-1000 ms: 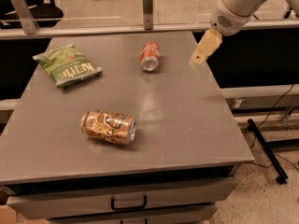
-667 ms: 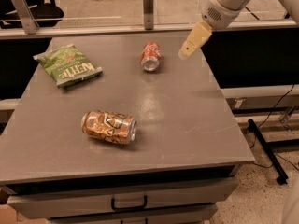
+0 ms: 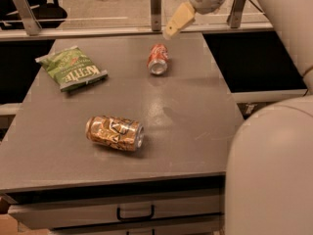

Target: Place coke can upright

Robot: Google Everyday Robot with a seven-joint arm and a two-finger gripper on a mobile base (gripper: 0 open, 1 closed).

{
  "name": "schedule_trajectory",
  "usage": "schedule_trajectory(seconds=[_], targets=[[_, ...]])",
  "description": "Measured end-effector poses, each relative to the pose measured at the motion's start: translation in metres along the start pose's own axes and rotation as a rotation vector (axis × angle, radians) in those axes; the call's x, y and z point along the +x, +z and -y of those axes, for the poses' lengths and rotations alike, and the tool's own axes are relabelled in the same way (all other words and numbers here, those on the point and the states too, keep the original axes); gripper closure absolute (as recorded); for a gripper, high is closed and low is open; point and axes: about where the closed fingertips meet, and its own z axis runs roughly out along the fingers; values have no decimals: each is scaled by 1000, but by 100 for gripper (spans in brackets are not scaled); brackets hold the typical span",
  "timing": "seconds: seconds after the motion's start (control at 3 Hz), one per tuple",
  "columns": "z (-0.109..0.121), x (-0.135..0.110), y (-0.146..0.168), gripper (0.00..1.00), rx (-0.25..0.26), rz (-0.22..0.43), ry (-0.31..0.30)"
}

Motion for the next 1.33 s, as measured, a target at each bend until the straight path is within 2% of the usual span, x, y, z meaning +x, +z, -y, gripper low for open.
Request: schedule_trajectory(seconds=[0.33, 0.67, 1.0, 1.33], targets=[[-1, -16, 26, 0, -5, -46, 137], [-14, -21, 50, 0, -24, -115, 240], [-40, -28, 64, 0, -31, -177, 315], [-69, -37, 83, 0, -45, -225, 361]])
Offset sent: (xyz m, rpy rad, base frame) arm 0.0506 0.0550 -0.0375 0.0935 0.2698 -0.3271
